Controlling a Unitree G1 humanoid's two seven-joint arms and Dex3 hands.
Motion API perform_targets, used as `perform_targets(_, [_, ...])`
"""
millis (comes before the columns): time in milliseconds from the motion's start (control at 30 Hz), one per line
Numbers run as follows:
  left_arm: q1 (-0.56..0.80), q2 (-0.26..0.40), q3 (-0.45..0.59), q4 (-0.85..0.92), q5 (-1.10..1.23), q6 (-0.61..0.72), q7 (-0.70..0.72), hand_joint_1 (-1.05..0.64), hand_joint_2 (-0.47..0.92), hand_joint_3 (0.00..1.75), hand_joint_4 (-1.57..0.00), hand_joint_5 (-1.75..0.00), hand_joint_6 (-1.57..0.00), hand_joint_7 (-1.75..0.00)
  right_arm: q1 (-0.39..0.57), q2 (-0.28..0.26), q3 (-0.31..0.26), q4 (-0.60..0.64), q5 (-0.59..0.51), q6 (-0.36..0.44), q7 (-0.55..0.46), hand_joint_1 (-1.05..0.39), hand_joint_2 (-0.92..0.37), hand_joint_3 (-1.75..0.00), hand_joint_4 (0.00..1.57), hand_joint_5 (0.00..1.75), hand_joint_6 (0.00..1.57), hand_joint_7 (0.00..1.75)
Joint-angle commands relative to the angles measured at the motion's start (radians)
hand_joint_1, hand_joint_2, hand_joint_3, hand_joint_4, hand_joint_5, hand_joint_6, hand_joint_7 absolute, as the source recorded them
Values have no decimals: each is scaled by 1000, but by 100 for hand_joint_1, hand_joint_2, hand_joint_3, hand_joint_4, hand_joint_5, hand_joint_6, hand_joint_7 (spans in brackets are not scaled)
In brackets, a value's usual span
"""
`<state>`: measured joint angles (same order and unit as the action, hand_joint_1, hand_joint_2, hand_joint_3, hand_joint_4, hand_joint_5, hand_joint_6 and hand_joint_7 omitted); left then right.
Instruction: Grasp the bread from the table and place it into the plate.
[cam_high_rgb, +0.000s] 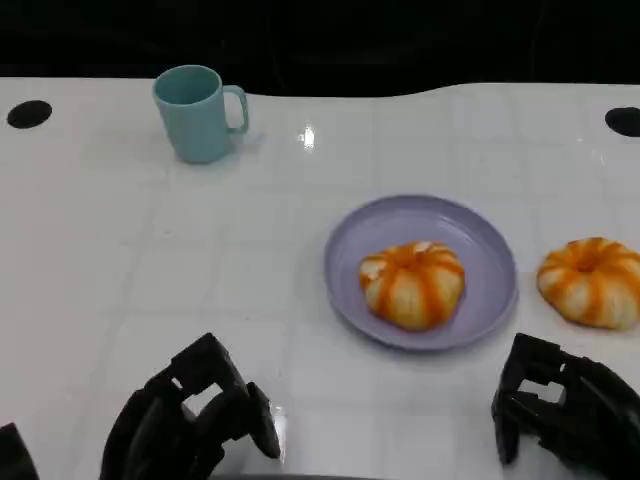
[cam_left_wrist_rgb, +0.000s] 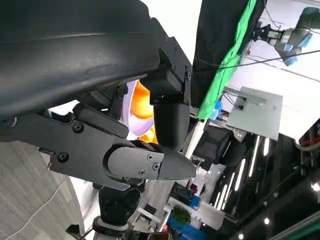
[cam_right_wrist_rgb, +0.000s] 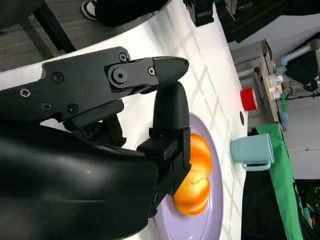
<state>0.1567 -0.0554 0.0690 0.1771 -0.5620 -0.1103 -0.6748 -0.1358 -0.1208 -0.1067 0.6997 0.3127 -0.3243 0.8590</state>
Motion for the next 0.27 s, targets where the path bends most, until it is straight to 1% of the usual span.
perform_targets(33, [-16, 8, 23, 10, -17, 10, -15, -62, 92, 21, -78, -175, -59, -163, -17, -13, -19, 38, 11, -19, 17, -62, -92, -21, 72, 175, 61, 165])
perform_targets(133, [-19, 9, 28, 4, -16, 15, -7, -63, 92, 21, -79, -175, -60, -162, -27, -11, -24, 64, 13, -42, 25, -62, -92, -22, 71, 175, 61, 163])
perform_targets(267, [-17, 9, 28, -12, -6, 18, 7, -62, 92, 22, -79, -175, -60, -166, -42, -9, -32, 102, 16, -64, 45, -64, -92, -22, 72, 175, 62, 162])
